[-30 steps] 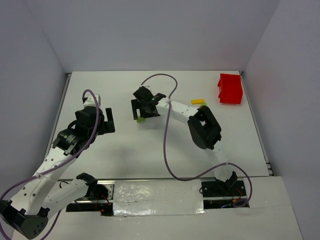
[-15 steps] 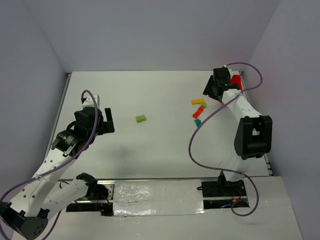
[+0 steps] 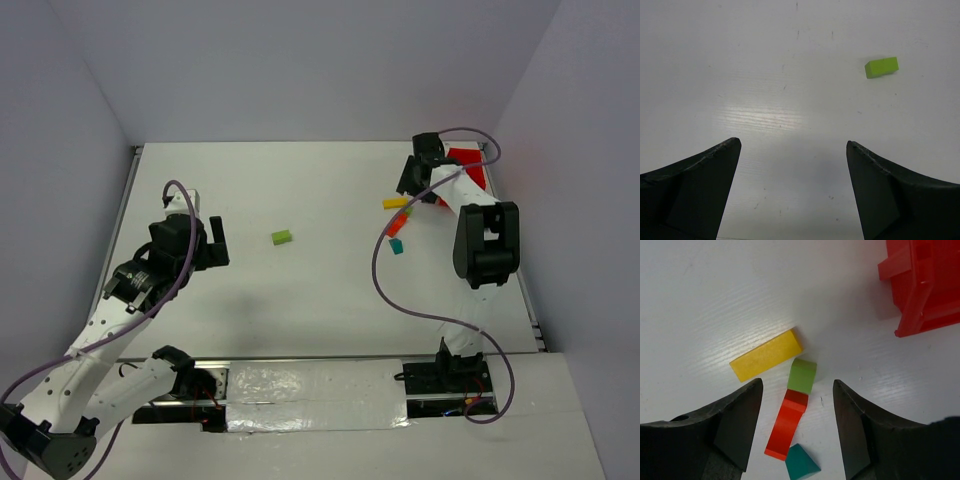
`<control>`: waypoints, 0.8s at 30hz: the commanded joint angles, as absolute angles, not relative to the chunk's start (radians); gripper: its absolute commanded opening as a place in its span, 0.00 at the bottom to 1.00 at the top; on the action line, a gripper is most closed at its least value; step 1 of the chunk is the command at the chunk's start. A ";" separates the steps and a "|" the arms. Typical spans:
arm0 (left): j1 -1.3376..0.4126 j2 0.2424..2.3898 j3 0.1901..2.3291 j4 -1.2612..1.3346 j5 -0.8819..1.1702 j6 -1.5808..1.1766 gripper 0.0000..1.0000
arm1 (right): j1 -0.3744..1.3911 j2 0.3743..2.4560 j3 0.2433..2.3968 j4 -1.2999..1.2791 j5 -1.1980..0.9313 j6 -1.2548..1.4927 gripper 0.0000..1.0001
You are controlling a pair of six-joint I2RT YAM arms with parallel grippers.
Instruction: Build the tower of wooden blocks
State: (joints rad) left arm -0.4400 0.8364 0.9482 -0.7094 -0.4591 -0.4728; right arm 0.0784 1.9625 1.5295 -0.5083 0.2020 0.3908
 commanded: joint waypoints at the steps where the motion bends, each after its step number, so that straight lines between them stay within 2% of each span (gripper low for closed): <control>1: -0.436 0.836 0.950 -0.680 -0.462 -0.457 0.99 | 0.077 2.008 1.582 -0.537 0.206 0.377 0.65; 11: -0.434 0.841 0.950 -0.680 -0.462 -0.457 0.99 | 0.077 2.034 1.531 -0.505 0.189 0.385 0.58; 21: -0.436 0.845 0.950 -0.680 -0.460 -0.457 0.99 | 0.071 2.077 1.552 -0.509 0.155 0.385 0.57; 24: -0.434 0.844 0.950 -0.680 -0.462 -0.457 0.99 | 0.069 2.082 1.562 -0.512 0.149 0.383 0.51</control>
State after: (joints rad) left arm -0.4400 0.8471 0.9482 -0.7094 -0.4587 -0.4728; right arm 0.0757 2.0754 1.5349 -0.5179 0.1593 0.3901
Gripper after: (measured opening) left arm 0.994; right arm 0.523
